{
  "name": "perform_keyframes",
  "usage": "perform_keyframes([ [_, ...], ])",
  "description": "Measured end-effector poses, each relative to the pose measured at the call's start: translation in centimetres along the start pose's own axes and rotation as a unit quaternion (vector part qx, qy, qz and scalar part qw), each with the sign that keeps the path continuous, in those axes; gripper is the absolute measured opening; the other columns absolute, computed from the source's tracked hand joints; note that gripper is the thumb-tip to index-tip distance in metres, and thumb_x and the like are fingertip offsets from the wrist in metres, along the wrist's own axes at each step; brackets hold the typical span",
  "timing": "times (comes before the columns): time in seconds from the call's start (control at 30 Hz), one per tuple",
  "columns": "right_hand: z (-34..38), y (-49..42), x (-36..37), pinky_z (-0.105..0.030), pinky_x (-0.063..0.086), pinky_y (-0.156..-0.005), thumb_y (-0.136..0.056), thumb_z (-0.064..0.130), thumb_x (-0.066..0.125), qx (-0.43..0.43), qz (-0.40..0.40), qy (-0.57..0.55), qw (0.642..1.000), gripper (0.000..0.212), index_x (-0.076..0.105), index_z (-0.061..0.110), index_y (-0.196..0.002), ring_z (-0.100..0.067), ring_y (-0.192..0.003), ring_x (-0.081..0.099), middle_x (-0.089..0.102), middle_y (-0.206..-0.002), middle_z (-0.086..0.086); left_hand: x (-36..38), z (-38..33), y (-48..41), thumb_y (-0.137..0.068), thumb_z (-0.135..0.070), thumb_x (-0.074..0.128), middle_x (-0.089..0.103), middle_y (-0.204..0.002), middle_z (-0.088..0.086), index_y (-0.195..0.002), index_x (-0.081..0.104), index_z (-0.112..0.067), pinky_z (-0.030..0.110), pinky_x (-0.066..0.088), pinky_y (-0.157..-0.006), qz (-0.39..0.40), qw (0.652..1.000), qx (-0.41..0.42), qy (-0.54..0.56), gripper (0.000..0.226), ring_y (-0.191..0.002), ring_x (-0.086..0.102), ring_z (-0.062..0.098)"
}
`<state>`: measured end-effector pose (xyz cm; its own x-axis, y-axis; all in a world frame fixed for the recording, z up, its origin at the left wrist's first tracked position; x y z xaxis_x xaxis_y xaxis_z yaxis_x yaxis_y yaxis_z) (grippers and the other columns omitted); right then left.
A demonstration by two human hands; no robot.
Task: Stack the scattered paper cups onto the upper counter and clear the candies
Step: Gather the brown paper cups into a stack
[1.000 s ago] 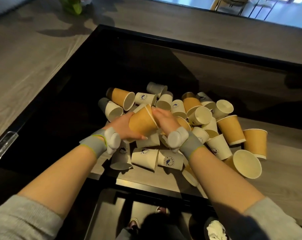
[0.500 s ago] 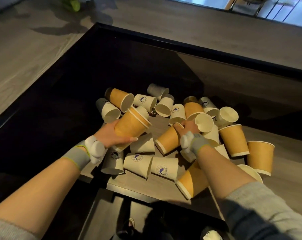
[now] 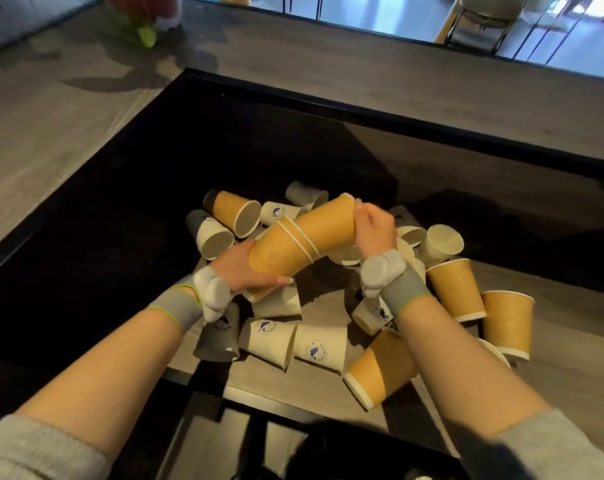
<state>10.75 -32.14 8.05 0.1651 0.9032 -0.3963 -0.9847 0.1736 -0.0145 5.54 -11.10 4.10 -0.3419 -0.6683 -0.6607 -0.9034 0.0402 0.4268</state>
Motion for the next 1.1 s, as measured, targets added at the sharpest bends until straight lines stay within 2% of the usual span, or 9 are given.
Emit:
perform_keyframes([
  [0.17, 0.7, 2.7, 4.7, -0.012, 0.032, -0.054, -0.098, 0.021, 0.039, 0.021, 0.163, -0.031, 0.986, 0.034, 0.047, 0.01, -0.067, -0.011, -0.063, 0.039, 0.045, -0.069, -0.004, 0.5, -1.1, 0.4, -0.031, -0.074, 0.067, 0.057, -0.123, 0.001, -0.133, 0.041, -0.022, 0.04, 0.048, -0.096, 0.002, 1.0, 0.0, 0.0, 0.118, -0.108, 0.056, 0.021],
  [0.27, 0.6, 2.9, 6.0, -0.024, 0.036, -0.066, -0.097, 0.021, 0.04, 0.043, 0.199, -0.064, 0.977, 0.029, 0.054, 0.013, -0.073, -0.013, -0.071, 0.044, 0.05, -0.073, -0.004, 0.4, -0.3, 1.2, -0.05, -0.058, 0.079, 0.055, -0.119, -0.001, -0.136, 0.039, -0.021, 0.029, 0.046, -0.089, -0.006, 1.0, -0.009, 0.014, 0.101, -0.102, 0.052, 0.016],
  [0.37, 0.7, 3.0, 7.8, -0.018, 0.041, -0.074, -0.098, 0.026, 0.039, 0.086, 0.273, -0.071, 0.955, 0.03, 0.06, 0.011, -0.113, -0.013, -0.089, 0.051, 0.056, -0.092, 0.0, -0.5, 1.8, 1.8, -0.062, -0.045, 0.08, 0.056, -0.119, 0.001, -0.137, 0.037, -0.022, 0.02, 0.049, -0.072, -0.024, 0.999, -0.036, 0.022, 0.089, -0.101, 0.054, 0.017],
  [0.47, 0.9, 1.9, 8.8, -0.002, 0.041, -0.051, -0.099, 0.027, 0.036, 0.096, 0.262, -0.097, 0.956, 0.037, 0.062, 0.002, -0.107, -0.006, -0.069, 0.052, 0.058, -0.077, 0.0, -1.8, 3.2, 2.1, -0.062, -0.048, 0.079, 0.058, -0.125, 0.004, -0.135, 0.04, -0.021, 0.029, 0.047, -0.088, -0.055, 0.997, -0.058, 0.016, 0.088, -0.109, 0.056, 0.021],
  [0.53, 1.0, 0.8, 10.2, -0.009, 0.047, -0.061, -0.1, 0.029, 0.031, 0.116, 0.262, -0.104, 0.952, 0.044, 0.06, 0.0, -0.115, -0.011, -0.072, 0.057, 0.061, -0.085, -0.008, -2.7, 4.0, 2.5, -0.065, -0.045, 0.078, 0.056, -0.127, 0.006, -0.135, 0.04, -0.017, 0.034, 0.045, -0.097, -0.079, 0.994, -0.072, 0.021, 0.084, -0.116, 0.055, 0.025],
  [0.6, 0.8, 0.0, 12.1, -0.025, 0.048, -0.081, -0.1, 0.033, 0.029, 0.141, 0.276, -0.096, 0.946, 0.043, 0.059, 0.008, -0.119, -0.019, -0.092, 0.06, 0.063, -0.109, -0.014, -3.1, 5.2, 2.8, -0.066, -0.044, 0.078, 0.054, -0.129, 0.006, -0.135, 0.038, -0.016, 0.034, 0.043, -0.098, -0.096, 0.991, -0.087, 0.032, 0.084, -0.117, 0.053, 0.026],
  [0.73, 1.1, -1.8, 16.0, -0.026, 0.046, -0.073, -0.097, 0.031, 0.035, 0.154, 0.299, -0.089, 0.938, 0.037, 0.06, 0.016, -0.121, -0.019, -0.095, 0.055, 0.056, -0.124, -0.013, -3.8, 7.9, 2.9, -0.062, -0.048, 0.079, 0.054, -0.123, 0.004, -0.132, 0.039, -0.018, 0.031, 0.044, -0.089, -0.097, 0.985, -0.119, 0.073, 0.085, -0.105, 0.051, 0.019],
  [0.87, 1.4, -2.9, 19.7, -0.045, 0.038, -0.108, -0.098, 0.026, 0.036, 0.143, 0.323, -0.009, 0.936, 0.04, 0.049, 0.008, -0.131, -0.037, -0.129, 0.043, 0.045, -0.14, -0.021, -4.9, 9.8, 2.2, -0.062, -0.048, 0.079, 0.051, -0.113, -0.002, -0.13, 0.041, -0.02, 0.029, 0.043, -0.084, -0.087, 0.983, -0.124, 0.105, 0.083, -0.101, 0.051, 0.016],
  [1.1, 0.1, -4.3, 21.0, -0.043, 0.04, -0.106, -0.094, 0.028, 0.047, 0.147, 0.293, -0.015, 0.945, 0.038, 0.055, 0.007, -0.126, -0.034, -0.125, 0.049, 0.053, -0.134, -0.018, -5.8, 10.4, 0.6, -0.065, -0.04, 0.079, 0.049, -0.112, -0.003, -0.129, 0.039, -0.019, 0.025, 0.045, -0.076, -0.047, 0.984, -0.105, 0.134, 0.078, -0.102, 0.051, 0.016],
])
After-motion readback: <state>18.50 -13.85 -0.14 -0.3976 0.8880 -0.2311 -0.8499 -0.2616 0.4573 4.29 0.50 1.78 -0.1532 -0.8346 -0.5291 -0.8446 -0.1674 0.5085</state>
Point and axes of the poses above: each hand's wrist, its own y-axis away from the middle knuckle, its own x-axis out of the palm, z = x × y, the point moved 5 cm from there along -y, towards the middle knuckle
